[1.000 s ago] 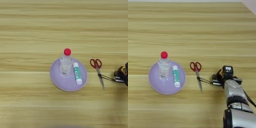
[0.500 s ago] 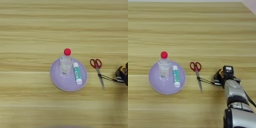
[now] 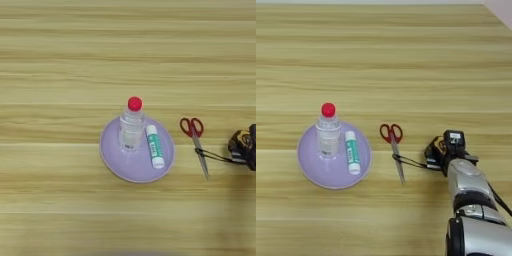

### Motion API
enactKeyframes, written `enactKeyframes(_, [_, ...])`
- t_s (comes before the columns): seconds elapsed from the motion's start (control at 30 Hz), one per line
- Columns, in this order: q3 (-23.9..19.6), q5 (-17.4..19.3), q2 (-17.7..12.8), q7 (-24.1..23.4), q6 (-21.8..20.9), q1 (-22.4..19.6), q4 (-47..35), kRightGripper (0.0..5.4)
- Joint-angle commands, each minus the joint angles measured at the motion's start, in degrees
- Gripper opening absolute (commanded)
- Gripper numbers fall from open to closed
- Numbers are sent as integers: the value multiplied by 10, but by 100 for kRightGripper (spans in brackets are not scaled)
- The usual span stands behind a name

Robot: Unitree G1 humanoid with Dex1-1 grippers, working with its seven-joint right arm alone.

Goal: Move the objects on the table

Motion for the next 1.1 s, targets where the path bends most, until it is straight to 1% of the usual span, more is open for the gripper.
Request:
enactKeyframes(0.03, [-3,12,-17,6,-35,-36,-51,428])
enactKeyframes(0.13, [13,6,-4,16,-48,-21,-92,426])
enactKeyframes(0.27, [25,8,13,30,-50,-2,-142,425])
enactKeyframes(0.4, [44,7,29,53,-36,26,-208,424])
enactKeyframes(0.5, [71,2,41,80,-21,54,-264,423])
enactKeyframes(0.6, [86,-2,48,89,-6,70,-295,423])
enactKeyframes(0.83, [111,-15,57,102,18,91,-332,422])
enactKeyframes(1.1, [126,-30,59,106,31,98,-335,421])
